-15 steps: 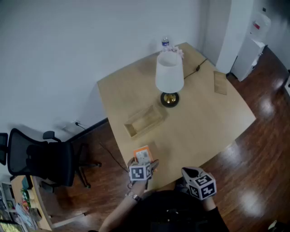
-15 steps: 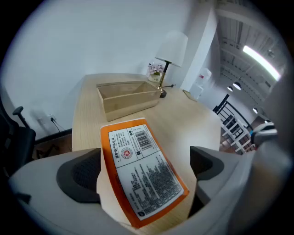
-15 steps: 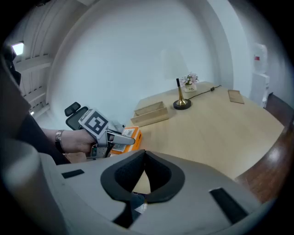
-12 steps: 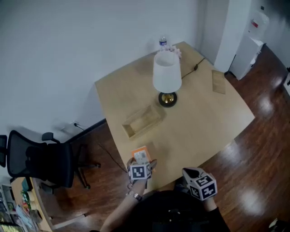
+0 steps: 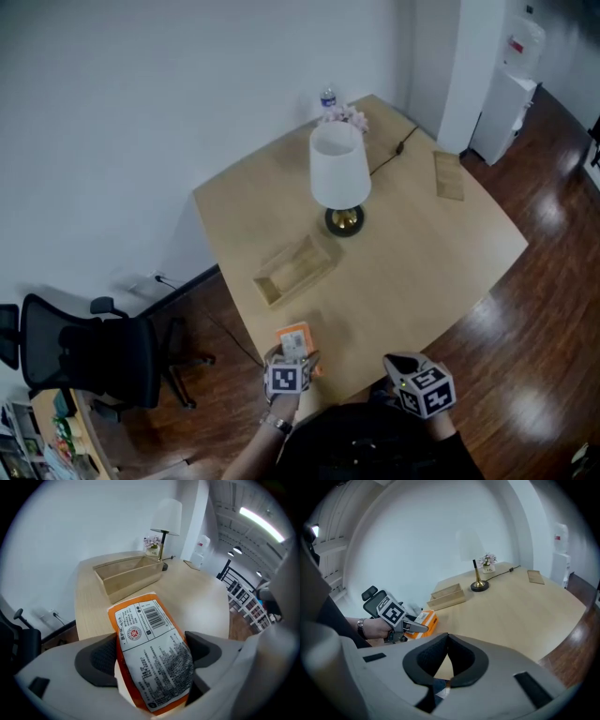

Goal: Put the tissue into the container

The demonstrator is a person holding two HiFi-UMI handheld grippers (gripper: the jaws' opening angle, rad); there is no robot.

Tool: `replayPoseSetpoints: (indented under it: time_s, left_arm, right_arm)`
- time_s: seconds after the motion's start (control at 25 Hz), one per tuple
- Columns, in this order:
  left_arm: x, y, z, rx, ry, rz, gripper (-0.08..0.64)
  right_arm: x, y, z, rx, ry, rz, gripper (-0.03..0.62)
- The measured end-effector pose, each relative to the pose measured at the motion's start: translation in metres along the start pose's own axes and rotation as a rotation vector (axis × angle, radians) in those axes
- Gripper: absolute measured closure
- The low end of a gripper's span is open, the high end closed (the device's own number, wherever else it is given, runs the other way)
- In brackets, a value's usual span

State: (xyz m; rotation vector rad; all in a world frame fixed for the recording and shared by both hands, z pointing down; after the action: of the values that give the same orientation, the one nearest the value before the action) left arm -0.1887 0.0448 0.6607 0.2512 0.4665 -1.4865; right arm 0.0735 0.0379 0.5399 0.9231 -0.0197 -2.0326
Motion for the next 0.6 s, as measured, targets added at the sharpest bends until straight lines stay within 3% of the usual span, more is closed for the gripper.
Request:
replayPoseSetpoints:
  time_s: [0.16,0.28,0.44,0.6]
  left_arm:
    - [0.008,-0.004,-0.033,-0.090,0.038,0.040,0.107]
    - [0.029,-0.018,-0.064,-0.140,0.074,0.126,0.107]
    - [0.086,-0.054,-0.090,-0.172,0.070,0.397,0.107]
    - [0.149,-0.077,-0.079,-0.194,0.036,0.667,0.107]
  right_arm:
    - [0.010,-0.004,0.012,0.020,-0.007,-0.003,0.598]
    - [0.014,-0.005,0.021,0.035,-0.017,0.007,0.598]
    - [0.016,-0.008,0.035,0.061,-0.042,0.027,0.598]
    - [0.013,-0.012,0.048,0.079,-0.075,0.035,0.598]
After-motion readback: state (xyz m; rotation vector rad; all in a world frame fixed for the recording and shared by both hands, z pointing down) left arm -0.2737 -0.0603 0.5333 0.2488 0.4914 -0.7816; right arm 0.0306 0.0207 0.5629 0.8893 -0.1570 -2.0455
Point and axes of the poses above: the fingertips, and each gripper's own axes: z forward along the fingers, y to its right, x out of its top, the point moved 5 cm from there along -z, backward along the fingers, and after that the axes turned 2 degrees about -y, right-handed, at the moved point
